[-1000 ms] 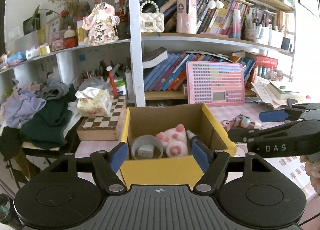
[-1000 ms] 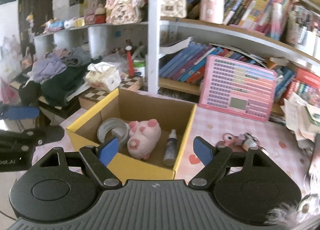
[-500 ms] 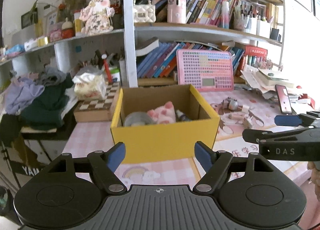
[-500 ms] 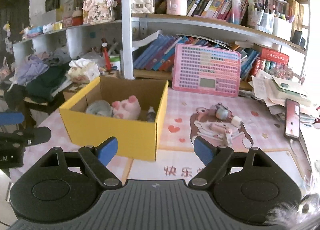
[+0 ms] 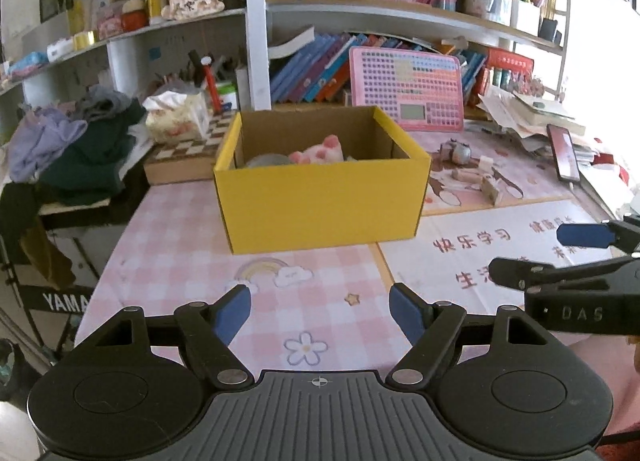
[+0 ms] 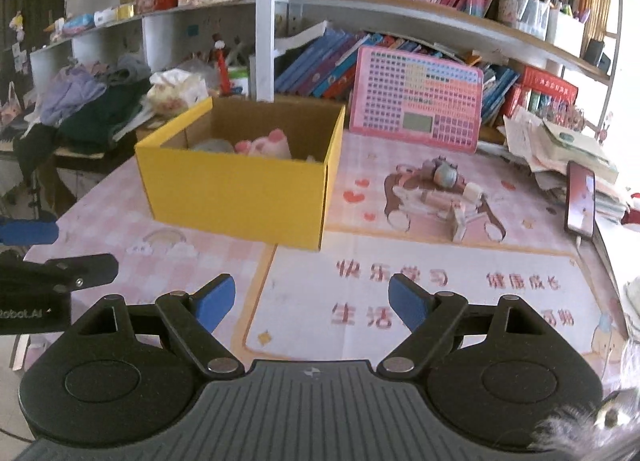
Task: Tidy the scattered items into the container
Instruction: 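Withdraw both tools from the box back toward the remaining items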
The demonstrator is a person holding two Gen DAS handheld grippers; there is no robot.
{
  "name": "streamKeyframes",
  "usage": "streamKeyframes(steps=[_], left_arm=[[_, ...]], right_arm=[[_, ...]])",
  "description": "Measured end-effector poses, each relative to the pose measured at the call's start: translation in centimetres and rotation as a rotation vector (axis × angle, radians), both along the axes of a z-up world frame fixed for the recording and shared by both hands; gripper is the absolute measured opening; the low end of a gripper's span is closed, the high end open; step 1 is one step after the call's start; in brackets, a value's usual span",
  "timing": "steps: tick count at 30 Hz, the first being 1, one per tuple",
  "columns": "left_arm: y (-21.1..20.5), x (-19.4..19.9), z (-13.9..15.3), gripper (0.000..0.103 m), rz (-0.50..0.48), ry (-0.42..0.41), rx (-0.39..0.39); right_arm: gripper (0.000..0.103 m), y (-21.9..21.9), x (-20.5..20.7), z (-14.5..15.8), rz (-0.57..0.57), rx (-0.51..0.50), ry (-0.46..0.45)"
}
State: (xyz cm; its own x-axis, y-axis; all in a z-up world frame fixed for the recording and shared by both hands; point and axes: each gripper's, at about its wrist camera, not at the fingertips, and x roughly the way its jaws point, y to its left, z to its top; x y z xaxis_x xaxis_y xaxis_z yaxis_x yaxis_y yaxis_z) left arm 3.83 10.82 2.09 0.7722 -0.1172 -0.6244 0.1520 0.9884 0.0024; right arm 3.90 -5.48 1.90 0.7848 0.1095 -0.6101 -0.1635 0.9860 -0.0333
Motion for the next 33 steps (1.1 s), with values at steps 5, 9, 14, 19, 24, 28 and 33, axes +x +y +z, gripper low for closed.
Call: streamKeyframes(steps=[5,9,14,19,24,28,33], left_arm=[[-0.6,-0.4,-0.4,0.079,-0.012,0.021,0.003],[-1.2,-0.9,-0.5,0.083,-0.031,0.026,0.013],[-1.5,-0.8,-0.9,0.085,-0.027,0.048,0.013],[-1.9,-0.3,-1.5,0.085,-0.015,0.080,0.008],[-3.3,0.3,-1.8,0.086,-0.039,0.092,0.016],[-4.9,0.8,-2.0,0.086,-0.066,0.102,0.025],[-6.8,1.6,-2.2,0.086,-0.096,0.112,0.030]], right_arm=[[0.086,-0.4,-0.7,-0.6,-0.018,0.018,0.037],[0.086,-0.7,-0.9,-1.1,-0.024,0.027,0.063],[0.086,-1.2,-0.8,-1.6,-0.041,0.033,0.090],[0.087,-2.0,-0.8,-2.0,-0.047,0.029,0.107],[0.087,-3.4,-0.7,-2.3,-0.070,0.030,0.109],[0.088,-4.9,-0.4,-2.5,-0.104,0.040,0.117],[0.088,-6.6,-0.1,-2.7,-0.132,0.040,0.127]])
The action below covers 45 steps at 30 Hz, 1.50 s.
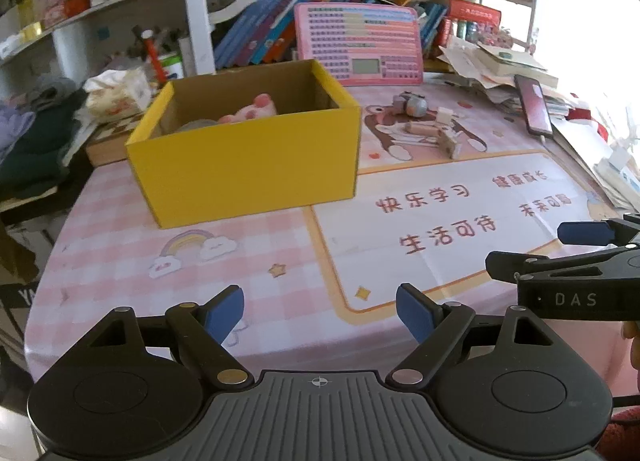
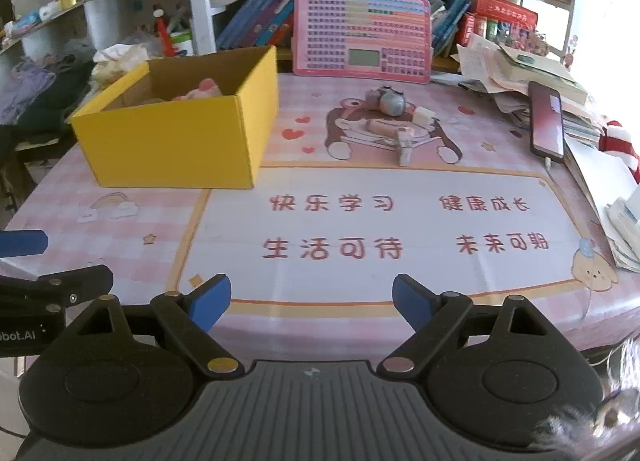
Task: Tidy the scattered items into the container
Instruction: 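Withdraw both tools from the box back toward the remaining items, then lower the left tool toward the white-and-red medicine box while the right tool approaches the white charger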
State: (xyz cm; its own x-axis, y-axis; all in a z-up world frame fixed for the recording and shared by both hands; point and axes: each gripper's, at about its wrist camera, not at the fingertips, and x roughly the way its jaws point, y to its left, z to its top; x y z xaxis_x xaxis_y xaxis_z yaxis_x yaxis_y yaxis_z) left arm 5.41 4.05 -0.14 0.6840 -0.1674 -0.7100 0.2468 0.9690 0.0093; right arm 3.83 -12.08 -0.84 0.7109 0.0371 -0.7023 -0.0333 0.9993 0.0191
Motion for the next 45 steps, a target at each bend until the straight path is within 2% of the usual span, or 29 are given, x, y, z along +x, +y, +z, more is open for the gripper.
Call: streamKeyframes(steps=[10,27,45], left_arm=[[-3.7,2.0,-0.1,0.086,-0.060,-0.002,0.001],[-10.7,6.2,-1.4,0.086,-0.138,0.045,-0.004],[-17.6,12.3,-1.9,0.086,-0.122,0.072,0.015]], right_arm=[[0.089,-3.4,1.2,-0.1,-0.046,-0.010,-0.002],[0.089,-9.9,4.5,-1.0,-0.097,-0.025,0.038],[0.089,-16.9,11.4,-1.4,-0.061,0.003,0.058]])
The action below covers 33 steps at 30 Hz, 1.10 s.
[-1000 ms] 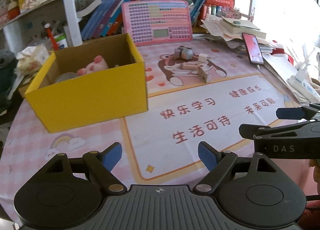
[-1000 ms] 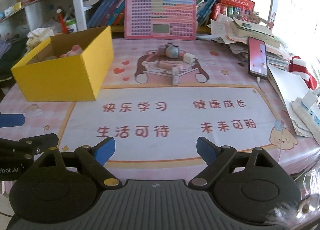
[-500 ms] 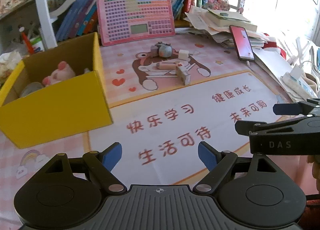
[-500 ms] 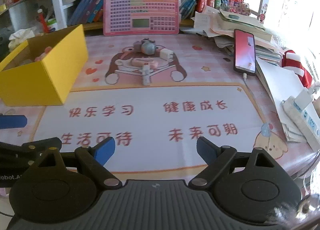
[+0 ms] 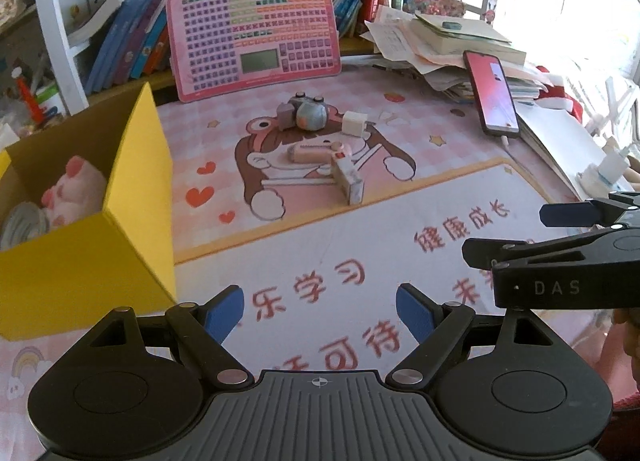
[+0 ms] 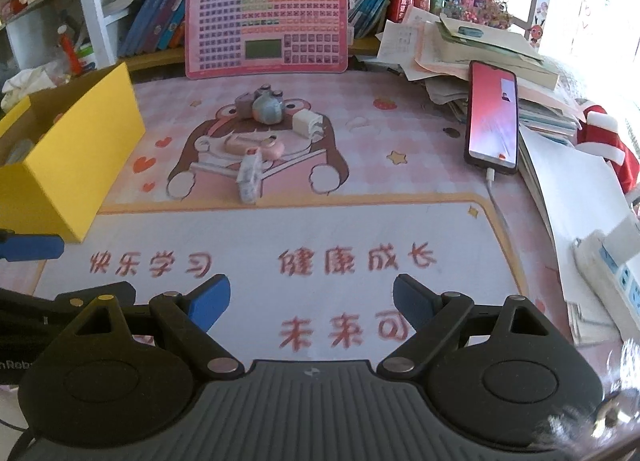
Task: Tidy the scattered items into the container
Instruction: 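Lower the left tool toward the white-and-red medicine box while the right tool approaches the white charger, then close the left tool on the medicine box while the right tool grips the white charger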
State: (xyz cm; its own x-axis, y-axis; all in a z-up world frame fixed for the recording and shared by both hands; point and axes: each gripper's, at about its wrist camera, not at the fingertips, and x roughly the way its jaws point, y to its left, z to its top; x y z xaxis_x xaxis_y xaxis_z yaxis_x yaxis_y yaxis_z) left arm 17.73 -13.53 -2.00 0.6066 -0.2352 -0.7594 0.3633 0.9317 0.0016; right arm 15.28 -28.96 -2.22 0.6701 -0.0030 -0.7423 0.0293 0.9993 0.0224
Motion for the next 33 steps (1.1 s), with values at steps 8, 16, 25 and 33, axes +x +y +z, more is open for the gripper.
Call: streamKeyframes(steps=[8,16,25,33], left_arm=[[-2.0,2.8,0.4,0.085,0.030,-0.026,0.010],[-4.1,6.6,0.3,0.084,0.055,-0.059,0.004],[-6.4,10.4,-1.8,0.062,0.040,-0.018,0.002],[-7.3,13.4,-3.4,0.045,0.066,0.025,-0.025]], right_arm=[[0.089,-2.1,3.6,-0.4,0.047,0.032,-0.011],[0.081,-3.8,8.6,-0.2,0.095,0.044,-0.065],[0.057,-4.4,14.8,-1.2,0.171,0.076,-0.053],[0.054,-3.7,20.5,-2.6,0.224,0.064,-0.045]])
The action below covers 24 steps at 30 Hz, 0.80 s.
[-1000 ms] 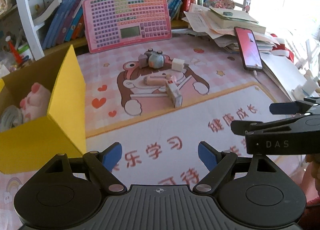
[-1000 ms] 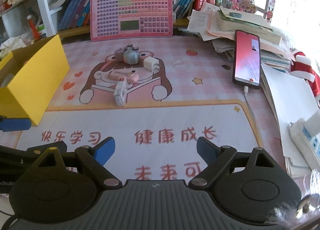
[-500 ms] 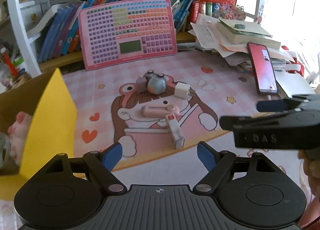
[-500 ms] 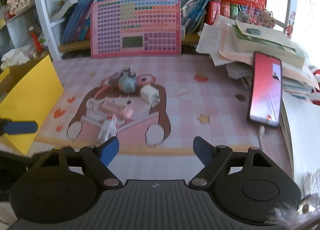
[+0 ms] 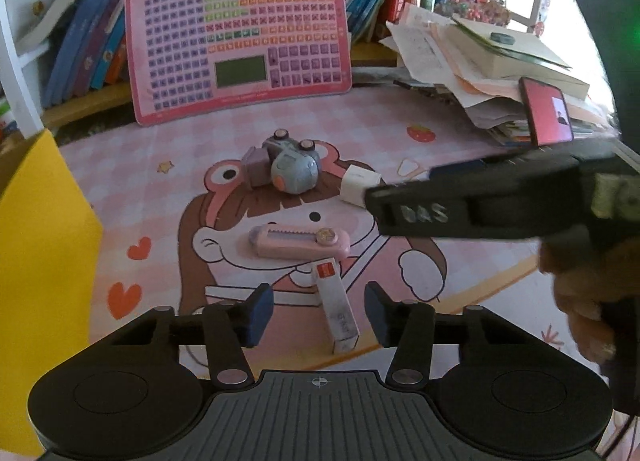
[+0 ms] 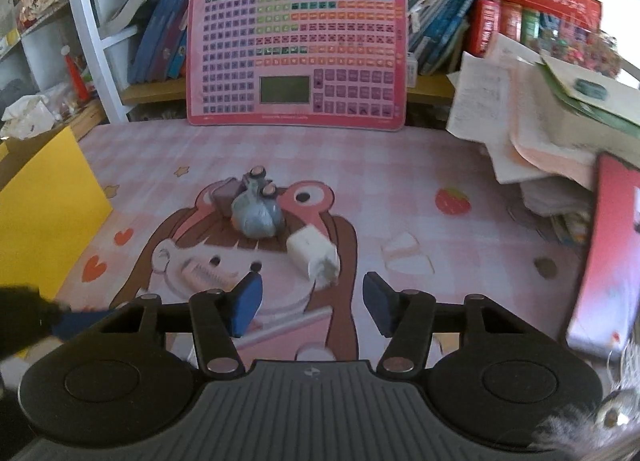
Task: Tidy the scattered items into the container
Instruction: 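Close the left tool on the medicine box while the right tool grips the white charger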
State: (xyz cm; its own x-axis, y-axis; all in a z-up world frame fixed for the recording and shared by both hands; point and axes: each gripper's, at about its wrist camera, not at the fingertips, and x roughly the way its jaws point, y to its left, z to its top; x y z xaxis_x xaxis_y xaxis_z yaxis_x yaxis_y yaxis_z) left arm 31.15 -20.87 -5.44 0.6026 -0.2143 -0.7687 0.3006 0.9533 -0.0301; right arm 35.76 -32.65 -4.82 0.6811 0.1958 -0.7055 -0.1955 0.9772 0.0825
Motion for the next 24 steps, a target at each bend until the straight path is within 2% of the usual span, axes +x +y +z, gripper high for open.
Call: streamKeyframes(steps=[7,15,24], left_arm=[[-0.1,0.9,-0.9,0.037,0.017,0.038,-0.011],[-0.6,1.0,-1.8,0.014,-0.013,0.083,-0.011],[-0.5,0.9,-1.6,0.013,-0.005,0.080,-0.022]], right_arm=[[0.050,0.8,3.2,-1.5,0.040,-0.028,0.024],[0.045,1.1,4.7,-2.8,0.055,-0.052,0.051],[0.027,0.9,5.1,-3.0,0.068,-0.056,0.036]])
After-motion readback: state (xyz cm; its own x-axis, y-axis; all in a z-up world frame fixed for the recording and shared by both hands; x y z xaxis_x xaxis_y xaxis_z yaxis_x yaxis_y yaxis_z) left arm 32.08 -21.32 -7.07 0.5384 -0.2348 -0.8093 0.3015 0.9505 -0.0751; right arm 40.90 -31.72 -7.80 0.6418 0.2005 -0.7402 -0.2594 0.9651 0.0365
